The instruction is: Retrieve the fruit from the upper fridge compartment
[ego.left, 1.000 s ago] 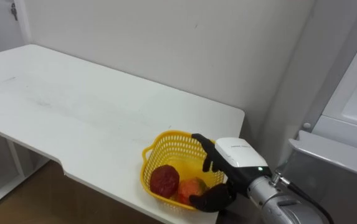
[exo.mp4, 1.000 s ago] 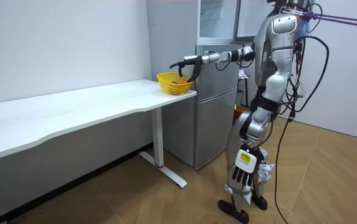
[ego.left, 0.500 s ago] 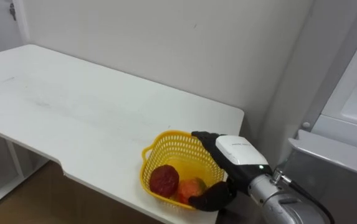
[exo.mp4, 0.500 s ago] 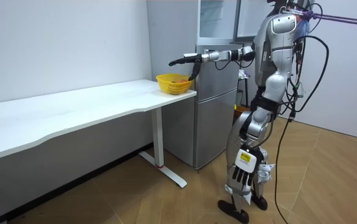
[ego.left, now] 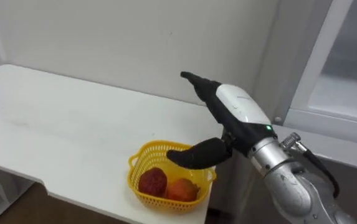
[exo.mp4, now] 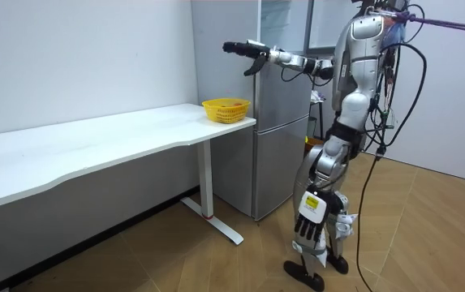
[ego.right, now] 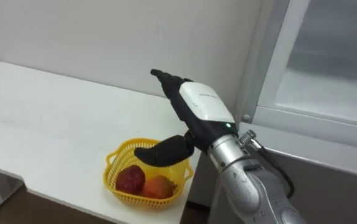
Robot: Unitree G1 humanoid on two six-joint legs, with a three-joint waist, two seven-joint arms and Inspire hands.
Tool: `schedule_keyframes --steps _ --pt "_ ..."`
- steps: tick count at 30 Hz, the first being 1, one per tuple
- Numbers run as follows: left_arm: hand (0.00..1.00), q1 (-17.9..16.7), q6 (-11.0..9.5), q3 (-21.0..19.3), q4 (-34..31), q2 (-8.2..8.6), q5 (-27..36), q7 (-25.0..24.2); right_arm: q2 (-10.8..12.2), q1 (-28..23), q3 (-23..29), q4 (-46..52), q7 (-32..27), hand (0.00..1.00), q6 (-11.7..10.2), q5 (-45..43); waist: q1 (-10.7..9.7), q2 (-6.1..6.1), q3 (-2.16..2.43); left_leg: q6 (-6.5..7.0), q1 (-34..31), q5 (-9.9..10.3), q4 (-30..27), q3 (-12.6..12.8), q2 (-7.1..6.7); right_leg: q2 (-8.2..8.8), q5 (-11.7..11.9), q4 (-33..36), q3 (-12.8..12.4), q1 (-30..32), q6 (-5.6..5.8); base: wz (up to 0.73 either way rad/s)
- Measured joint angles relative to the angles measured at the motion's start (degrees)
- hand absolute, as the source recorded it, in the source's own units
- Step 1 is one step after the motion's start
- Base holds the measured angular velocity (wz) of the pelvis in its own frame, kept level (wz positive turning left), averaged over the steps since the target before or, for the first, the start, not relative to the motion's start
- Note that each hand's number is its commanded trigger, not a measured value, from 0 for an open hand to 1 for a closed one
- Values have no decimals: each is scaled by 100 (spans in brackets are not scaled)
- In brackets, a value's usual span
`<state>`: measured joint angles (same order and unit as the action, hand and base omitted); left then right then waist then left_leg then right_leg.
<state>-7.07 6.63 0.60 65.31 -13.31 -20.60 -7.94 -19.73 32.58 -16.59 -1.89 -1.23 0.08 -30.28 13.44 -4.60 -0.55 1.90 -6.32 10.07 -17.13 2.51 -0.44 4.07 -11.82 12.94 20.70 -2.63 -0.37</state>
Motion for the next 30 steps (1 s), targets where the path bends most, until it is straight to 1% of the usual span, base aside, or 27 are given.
schedule_keyframes --steps 1,2,3,4,5,6,7,8,9,10,11,13,14,15,17,18,19,21,22,23,25,26,28,30 --pt "0 -20 2 -5 0 -1 9 9 1 -7 168 219 -18 0 15 18 -92 19 6 7 -7 -5 15 24 2 1 7 7 -37 34 4 -21" --pt "0 -32 2 -4 0 -1 7 9 2 -22 249 349 -50 0 16 21 -126 27 13 11 -5 -9 31 48 4 3 11 13 -64 54 4 -19" --pt "0 -64 0 -3 -1 2 6 2 3 -28 365 607 -151 0 10 39 -229 42 31 15 12 -15 53 83 5 3 21 12 -105 64 7 -23" --pt "0 -81 -8 -4 -1 2 2 2 4 -29 460 837 -251 0 -5 74 -288 51 42 15 65 -15 92 155 14 1 21 15 -175 64 8 -28" --pt "0 -86 -19 -5 -1 2 2 5 4 -29 480 936 -295 0 -8 100 -307 54 45 15 109 -15 128 210 24 -2 21 22 -208 61 8 -32" --pt "0 -100 -50 -14 -1 4 5 22 5 -33 495 1131 -391 0 -23 108 -384 53 73 14 163 -15 177 262 29 -10 22 34 -257 56 10 -32" --pt "0 -100 -76 -13 -2 13 2 47 4 -69 503 1352 -487 0 -44 135 -448 51 84 13 214 -14 190 318 42 -18 22 56 -320 50 10 -26" --pt "0 -100 -80 -12 -2 18 1 58 4 -104 520 1468 -537 0 -60 161 -481 49 87 11 235 -12 195 356 54 -22 22 63 -344 51 10 -24" --pt "0 -85 -80 -11 -4 34 1 81 4 -187 558 1641 -636 0 -122 241 -527 44 90 9 297 -12 226 415 64 -18 22 69 -383 45 10 -30" --pt "0 -61 -82 7 -3 64 17 115 4 -253 576 1769 -704 0 -147 341 -553 42 95 7 359 -11 265 504 78 -20 22 73 -497 38 10 -34" --pt "0 -39 -85 13 -2 80 33 131 4 -283 591 1837 -722 0 -145 375 -566 43 94 5 385 -10 285 536 84 -25 22 75 -515 36 9 -29" --pt "0 -16 -105 15 4 120 42 150 4 -449 728 2137 -755 0 -150 527 -682 50 89 2 424 -6 336 604 96 -33 25 89 -634 50 5 -21" --pt "0 -14 -120 16 7 124 45 150 4 -479 752 2195 -764 0 -150 567 -699 49 87 2 452 -5 349 638 102 -34 28 97 -656 52 1 -27" --pt "0 -48 -154 15 32 128 56 152 4 -542 834 2309 -769 0 -161 655 -729 67 75 -8 486 6 360 681 112 -44 36 96 -684 42 -6 -23" --pt "0 -77 -195 14 40 126 82 158 4 -599 1004 2420 -817 0 -204 843 -857 52 83 -7 500 13 358 694 117 -53 40 86 -729 32 -7 -10" --pt "0 -105 -199 13 41 126 82 156 3 -644 1153 2513 -862 0 -219 950 -895 48 76 -9 516 17 358 718 128 -73 47 70 -781 27 -4 -17" --pt "0 -118 -206 13 38 127 91 156 4 -705 1277 2556 -957 0 -275 1051 -898 44 62 -15 582 45 358 843 171 -93 56 67 -846 36 -10 -28" --pt "0 -248 -213 12 34 125 92 157 3 -786 1404 2607 -1050 0 -331 1154 -931 50 64 -40 630 93 341 921 203 -131 61 66 -970 33 -19 -34" --pt "0 -304 -212 10 34 130 90 157 2 -875 1518 2701 -1090 0 -363 1187 -1020 49 64 -44 632 100 342 957 212 -136 63 58 -990 39 -22 -20" --pt "0 -322 -212 10 34 135 90 157 0 -937 1593 2742 -1119 0 -401 1196 -1044 51 63 -43 631 102 343 980 217 -138 63 57 -1002 47 -23 -13" --pt "0 -368 -216 6 2 144 87 153 8 -1164 1881 2948 -1194 0 -446 1346 -1181 81 57 -45 634 110 348 1025 224 -156 63 43 -1079 66 -25 -10" --pt "0 -374 -231 -1 -3 144 86 153 8 -1238 1969 3018 -1206 0 -458 1394 -1199 92 58 -45 638 110 353 1036 224 -158 63 37 -1092 70 -25 -10" --pt "0 -455 -337 -91 -5 146 88 153 7 -1508 2316 3153 -1369 0 -627 1569 -1258 120 74 -52 686 114 377 1129 231 -181 64 -36 -1189 63 -25 -18" --pt "0 -506 -391 -129 0 145 93 163 7 -1649 2478 3172 -1552 0 -722 1637 -1364 172 70 -63 709 121 389 1155 238 -222 64 -34 -1234 55 -26 -13"
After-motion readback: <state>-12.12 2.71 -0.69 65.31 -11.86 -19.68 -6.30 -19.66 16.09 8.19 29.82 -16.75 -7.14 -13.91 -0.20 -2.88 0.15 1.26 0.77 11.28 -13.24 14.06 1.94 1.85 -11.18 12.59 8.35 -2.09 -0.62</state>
